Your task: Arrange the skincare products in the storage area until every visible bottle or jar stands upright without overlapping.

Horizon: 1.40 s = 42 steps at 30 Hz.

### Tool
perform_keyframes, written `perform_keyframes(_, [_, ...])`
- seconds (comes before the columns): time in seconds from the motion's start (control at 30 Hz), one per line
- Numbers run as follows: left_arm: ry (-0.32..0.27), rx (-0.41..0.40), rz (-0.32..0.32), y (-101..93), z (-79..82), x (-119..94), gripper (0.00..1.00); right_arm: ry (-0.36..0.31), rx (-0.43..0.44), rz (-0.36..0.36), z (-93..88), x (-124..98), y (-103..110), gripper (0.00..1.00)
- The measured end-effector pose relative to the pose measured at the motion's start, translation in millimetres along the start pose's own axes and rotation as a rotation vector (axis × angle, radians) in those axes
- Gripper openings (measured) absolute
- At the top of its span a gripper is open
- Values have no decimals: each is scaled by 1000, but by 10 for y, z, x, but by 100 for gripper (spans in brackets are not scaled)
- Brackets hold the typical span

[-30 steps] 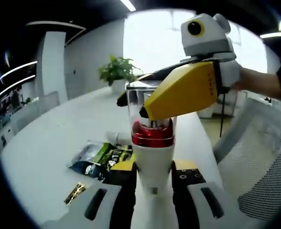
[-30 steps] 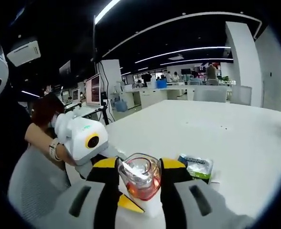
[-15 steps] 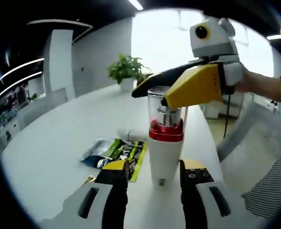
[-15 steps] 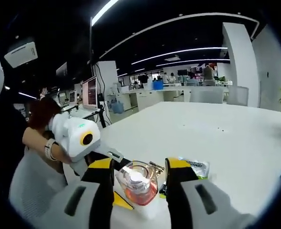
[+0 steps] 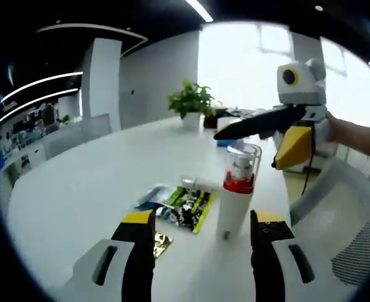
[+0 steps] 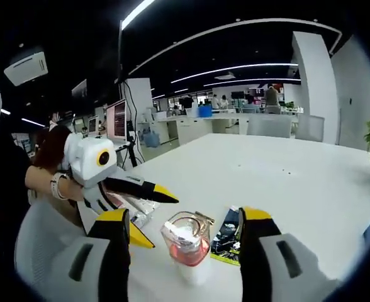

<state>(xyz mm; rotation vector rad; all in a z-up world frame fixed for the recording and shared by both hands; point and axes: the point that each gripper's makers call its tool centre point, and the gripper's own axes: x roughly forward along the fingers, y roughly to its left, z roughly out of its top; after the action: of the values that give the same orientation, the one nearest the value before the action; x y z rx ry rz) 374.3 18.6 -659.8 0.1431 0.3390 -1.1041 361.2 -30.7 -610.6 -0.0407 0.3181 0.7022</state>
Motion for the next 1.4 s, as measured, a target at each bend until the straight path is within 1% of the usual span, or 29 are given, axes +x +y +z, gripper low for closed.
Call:
perform_keyframes(0.1, [-12,-9,26,31,50,-105,63,11,-16,-16,-9,-20,18,79])
perform_keyframes(0.13, [-11,-28,49,64,57,-153,64,15,-18,-19,-16,-28,24,81])
perform_keyframes(0.17, [-23,-45,62,85,80,-182,67,16,-20,-26,-22,-34,23,83])
perform_keyframes(0.23, [-47,-94,76,109,123,-269,71,22,-30,-47,-39,-49,11,90])
perform_keyframes(0.3, [-53,-91,84,117,143,-352,74,29,-29,-56,-59,-66,17,92])
perform_keyframes(0.47, [-30,-66,119,124,122,-516,82,47,-31,-76,-119,-101,45,99])
perform_keyframes(0.5, [-34,-67,135,136,130,-557,83,57,-31,-71,-148,-108,66,99])
perform_keyframes(0.57, [-41,-68,133,117,144,-596,84,66,-30,-73,-188,-122,82,99])
perform_keyframes(0.63, [-32,-66,138,92,137,-631,89,81,-26,-77,-248,-146,93,99])
perform_keyframes(0.67, [-26,-52,145,90,131,-655,90,83,-23,-81,-269,-164,101,99])
perform_keyframes(0.77, [-9,-27,148,57,109,-710,92,83,-22,-89,-282,-207,120,99])
perform_keyframes(0.87, [8,-14,151,39,78,-763,97,91,-25,-101,-313,-251,132,99])
perform_keyframes(1.0, [9,-13,156,16,65,-840,97,103,-27,-111,-343,-281,119,100])
perform_keyframes(1.1, [34,-15,164,2,27,-910,97,116,-13,-109,-364,-308,135,100])
perform_keyframes(1.23, [55,7,187,41,12,-982,97,122,-19,-108,-365,-326,156,100])
perform_keyframes(1.3, [52,-3,208,88,16,-1014,97,136,-26,-99,-385,-323,163,100])
perform_keyframes(1.4, [50,-9,218,106,18,-1033,97,149,-52,-85,-399,-307,172,100])
